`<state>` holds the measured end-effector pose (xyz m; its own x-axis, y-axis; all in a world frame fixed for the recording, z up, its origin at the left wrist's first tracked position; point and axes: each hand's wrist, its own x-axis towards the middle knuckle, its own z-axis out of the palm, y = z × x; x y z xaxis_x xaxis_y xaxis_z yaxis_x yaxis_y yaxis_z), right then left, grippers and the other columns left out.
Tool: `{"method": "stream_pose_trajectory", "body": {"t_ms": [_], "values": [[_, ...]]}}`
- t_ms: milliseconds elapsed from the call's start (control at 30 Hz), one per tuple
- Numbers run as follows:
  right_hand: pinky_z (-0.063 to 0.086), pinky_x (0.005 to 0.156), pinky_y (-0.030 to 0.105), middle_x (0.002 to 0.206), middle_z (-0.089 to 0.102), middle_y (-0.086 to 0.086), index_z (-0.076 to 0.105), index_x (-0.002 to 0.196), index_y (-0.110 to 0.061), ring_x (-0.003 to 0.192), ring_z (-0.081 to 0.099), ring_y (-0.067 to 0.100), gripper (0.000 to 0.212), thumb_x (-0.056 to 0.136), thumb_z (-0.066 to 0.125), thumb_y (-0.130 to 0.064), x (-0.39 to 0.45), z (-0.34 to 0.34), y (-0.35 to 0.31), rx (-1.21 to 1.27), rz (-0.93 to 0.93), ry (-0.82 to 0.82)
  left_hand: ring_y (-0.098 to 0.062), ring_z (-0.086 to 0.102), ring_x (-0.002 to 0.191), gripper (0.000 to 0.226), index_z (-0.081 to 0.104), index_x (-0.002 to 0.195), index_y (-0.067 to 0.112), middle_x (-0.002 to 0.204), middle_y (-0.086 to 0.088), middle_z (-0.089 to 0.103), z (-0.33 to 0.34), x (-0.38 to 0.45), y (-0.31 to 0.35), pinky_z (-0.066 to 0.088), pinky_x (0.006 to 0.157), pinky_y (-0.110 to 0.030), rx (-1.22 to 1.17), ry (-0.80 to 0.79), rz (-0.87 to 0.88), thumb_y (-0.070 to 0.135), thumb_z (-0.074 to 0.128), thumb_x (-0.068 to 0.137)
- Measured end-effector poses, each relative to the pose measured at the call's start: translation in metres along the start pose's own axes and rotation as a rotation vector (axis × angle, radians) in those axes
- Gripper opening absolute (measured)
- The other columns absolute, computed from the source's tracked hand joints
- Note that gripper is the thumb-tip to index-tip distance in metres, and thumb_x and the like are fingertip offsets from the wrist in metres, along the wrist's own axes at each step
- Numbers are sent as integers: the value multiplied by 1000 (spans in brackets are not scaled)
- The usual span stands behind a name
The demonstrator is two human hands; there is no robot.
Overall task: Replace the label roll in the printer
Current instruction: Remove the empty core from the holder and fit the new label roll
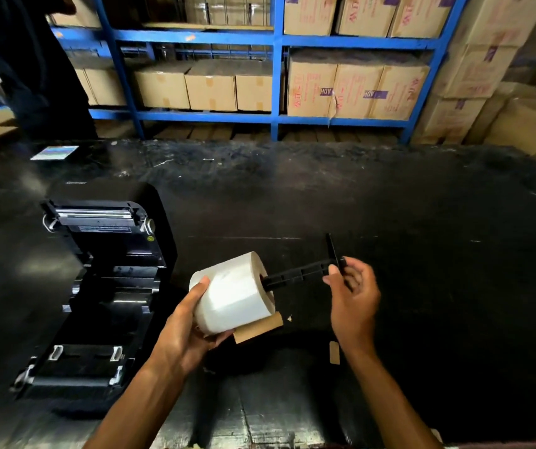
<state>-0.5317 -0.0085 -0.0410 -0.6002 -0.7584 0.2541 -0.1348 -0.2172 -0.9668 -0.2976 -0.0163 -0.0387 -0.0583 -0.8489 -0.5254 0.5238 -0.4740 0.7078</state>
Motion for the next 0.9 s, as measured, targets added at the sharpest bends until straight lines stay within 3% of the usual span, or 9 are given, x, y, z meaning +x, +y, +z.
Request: {"method": "stream_pose_trajectory", "body": {"t_ms": [100, 167, 367, 467, 567, 633, 700, 800, 900], "values": [[57, 84, 24, 101, 63, -12, 54, 112, -31, 98, 65, 10, 28, 87, 62, -18, 2, 1, -3, -21, -84, 10, -31, 65, 101, 55, 64, 106, 23, 105, -8, 69, 3, -1, 2, 57, 76, -49, 30, 7, 13, 43, 77, 57], [54, 87, 20, 99, 62, -15, 54, 113, -30, 98, 66, 11, 29, 87, 62, -17, 4, 3, -5, -11, -92, 27, -30, 65, 100, 54, 64, 105, 22, 101, -8, 72, 5, -1, 2, 57, 74, -47, 29, -7, 14, 43, 78, 57], [49, 76, 5, 101, 62, -20, 53, 108, -46, 98, 62, -7, 41, 86, 63, -13, -9, 12, -5, -34, -128, -107, -27, 69, 87, 49, 68, 100, 22, 78, -3, 79, 16, -3, -1, 58, 63, -40, 17, -71, -2, 44, 78, 57], [47, 85, 6, 117, 56, -24, 47, 124, -49, 109, 55, -10, 45, 88, 60, -26, -24, 15, 1, -138, -172, -261, -26, 73, 79, 49, 69, 100, 20, 81, -5, 79, 23, -5, -2, 59, 65, -42, 19, -83, -11, 44, 78, 57], [48, 94, 17, 122, 52, -27, 43, 117, -60, 116, 49, -8, 34, 87, 50, -46, -34, 15, 6, -259, -198, -394, -22, 75, 74, 55, 70, 100, 18, 85, -6, 78, 29, -9, -3, 59, 63, -41, 57, -92, 12, 45, 80, 53], [48, 95, 22, 125, 53, -20, 43, 116, -61, 118, 49, -5, 32, 85, 43, -55, -35, 14, 4, -271, -170, -416, -20, 75, 73, 58, 70, 101, 18, 85, -5, 78, 31, -11, -2, 58, 58, -38, 84, -85, 36, 46, 81, 52], [42, 98, 17, 132, 50, -19, 39, 122, -61, 122, 45, -6, 38, 84, 39, -60, -33, 15, 0, -224, -129, -435, -19, 75, 71, 60, 70, 99, 17, 85, -5, 78, 33, -13, 0, 57, 56, -36, 113, -71, 71, 47, 82, 48], [29, 107, 14, 146, 33, -22, 26, 125, -63, 130, 32, -13, 39, 86, 30, -60, -32, 23, -11, -125, -3, -550, -16, 73, 67, 55, 70, 87, 21, 80, -1, 76, 37, -16, 0, 56, 52, -33, 154, -67, 120, 49, 83, 42], [26, 106, 17, 149, 26, -18, 17, 128, -60, 130, 32, -5, 41, 88, 24, -64, -35, 35, -20, -79, 129, -573, -15, 74, 67, 58, 69, 88, 20, 78, 0, 76, 45, -19, 0, 55, 50, -31, 192, -46, 170, 49, 84, 41]]}}
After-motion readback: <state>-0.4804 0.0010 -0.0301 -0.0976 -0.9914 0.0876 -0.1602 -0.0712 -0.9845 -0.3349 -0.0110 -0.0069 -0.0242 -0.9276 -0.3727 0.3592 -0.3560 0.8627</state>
